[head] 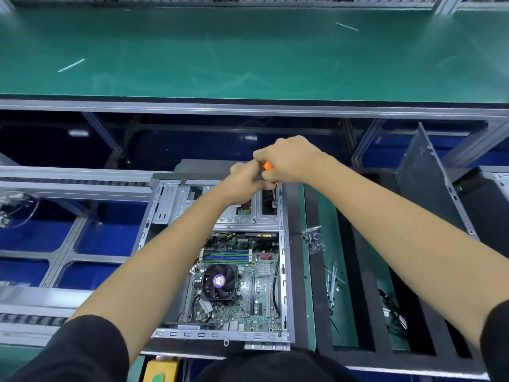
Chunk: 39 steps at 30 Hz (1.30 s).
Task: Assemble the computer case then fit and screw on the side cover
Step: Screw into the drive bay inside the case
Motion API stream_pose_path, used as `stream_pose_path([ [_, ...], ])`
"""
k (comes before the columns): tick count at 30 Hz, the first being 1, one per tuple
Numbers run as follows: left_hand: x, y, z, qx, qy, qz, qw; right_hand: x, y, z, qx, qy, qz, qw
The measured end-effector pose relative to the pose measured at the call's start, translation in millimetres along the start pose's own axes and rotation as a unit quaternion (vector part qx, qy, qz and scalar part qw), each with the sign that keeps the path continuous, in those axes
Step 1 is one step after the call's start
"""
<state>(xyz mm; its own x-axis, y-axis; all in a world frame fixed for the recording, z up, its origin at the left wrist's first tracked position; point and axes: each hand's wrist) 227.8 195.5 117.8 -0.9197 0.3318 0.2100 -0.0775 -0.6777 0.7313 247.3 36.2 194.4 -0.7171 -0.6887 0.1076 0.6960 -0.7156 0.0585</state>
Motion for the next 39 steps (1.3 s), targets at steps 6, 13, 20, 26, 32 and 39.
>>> stream_pose_path([
  [6, 27, -42, 29, -0.06, 0.12, 0.021, 0.991, 5, 2, -6, 0.025, -0.007, -0.076, 0.997],
  [13, 59, -107, 12, -0.021, 0.161, 0.131, 0.978, 16, -12, -28, -0.138, 0.017, -0.079, 0.987],
  [20, 65, -112, 2, -0.048, 0.185, 0.07, 0.979, 22, -17, -39, -0.141, 0.074, -0.138, 0.978],
  [26, 74, -127, -6, -0.024, 0.202, 0.067, 0.977, 23, -24, -42, -0.155, 0.099, -0.192, 0.964],
  [32, 73, -122, -10, 0.028, 0.225, 0.09, 0.97, 37, -39, -41, -0.142, 0.162, -0.259, 0.942],
  [39, 97, -86, -31, 0.221, 0.197, 0.023, 0.955, 68, -79, -33, -0.346, 0.297, -0.348, 0.819],
])
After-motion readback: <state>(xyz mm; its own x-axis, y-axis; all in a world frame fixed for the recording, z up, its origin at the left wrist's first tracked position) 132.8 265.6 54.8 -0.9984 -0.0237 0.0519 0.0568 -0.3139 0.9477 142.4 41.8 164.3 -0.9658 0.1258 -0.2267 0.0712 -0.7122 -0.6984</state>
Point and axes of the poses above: each hand's wrist, its own x-axis away from the middle knuckle, its own z-axis out of the back of the hand, y = z × x, and after that the axes turned 4 degrees about z, right-handed
